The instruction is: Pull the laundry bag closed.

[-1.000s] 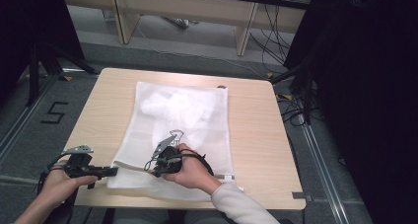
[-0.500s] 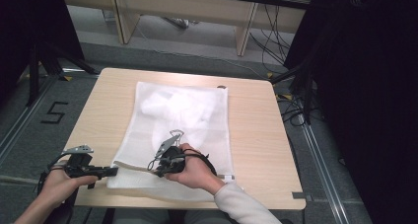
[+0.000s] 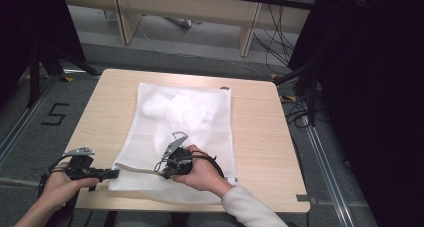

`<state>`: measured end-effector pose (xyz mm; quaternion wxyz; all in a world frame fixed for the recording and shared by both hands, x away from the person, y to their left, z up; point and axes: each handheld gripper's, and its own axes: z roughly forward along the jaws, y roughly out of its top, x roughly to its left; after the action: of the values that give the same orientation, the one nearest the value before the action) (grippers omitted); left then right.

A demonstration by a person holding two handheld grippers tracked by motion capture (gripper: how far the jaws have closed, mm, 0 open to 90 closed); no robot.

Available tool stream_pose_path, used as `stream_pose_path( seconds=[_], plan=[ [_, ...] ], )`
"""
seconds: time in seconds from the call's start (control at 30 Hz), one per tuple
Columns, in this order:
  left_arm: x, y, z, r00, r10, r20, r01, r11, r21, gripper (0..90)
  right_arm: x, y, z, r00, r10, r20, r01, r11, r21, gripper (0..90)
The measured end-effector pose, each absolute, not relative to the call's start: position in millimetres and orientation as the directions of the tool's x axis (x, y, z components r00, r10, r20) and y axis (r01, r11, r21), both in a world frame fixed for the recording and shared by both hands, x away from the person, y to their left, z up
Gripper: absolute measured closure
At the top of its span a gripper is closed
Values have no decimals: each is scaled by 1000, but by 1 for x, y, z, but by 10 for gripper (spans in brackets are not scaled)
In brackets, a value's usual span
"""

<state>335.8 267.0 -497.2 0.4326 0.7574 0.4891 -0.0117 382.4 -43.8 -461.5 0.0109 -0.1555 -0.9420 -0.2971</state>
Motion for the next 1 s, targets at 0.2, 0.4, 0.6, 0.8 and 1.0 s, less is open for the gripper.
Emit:
stream_pose_path(
  seconds=[0.2,0.4,0.6,0.8,1.0],
  plan=[
    [336,267,-497,521,732,-439,751,-149,643,860,382,-47,-460,-948,299,107,307,773,556,823],
    [336,267,-497,520,734,-437,752,-151,641,860,383,-50,-460,-948,296,118,310,769,559,823],
    [336,267,-498,519,735,-436,753,-152,640,860,383,-52,-459,-947,299,119,313,768,558,823],
    [336,268,-497,518,738,-432,752,-153,642,860,383,-54,-458,-945,304,121,319,768,555,823],
    [336,268,-498,517,740,-431,753,-153,640,860,383,-57,-458,-943,308,123,323,766,557,823]
  ],
)
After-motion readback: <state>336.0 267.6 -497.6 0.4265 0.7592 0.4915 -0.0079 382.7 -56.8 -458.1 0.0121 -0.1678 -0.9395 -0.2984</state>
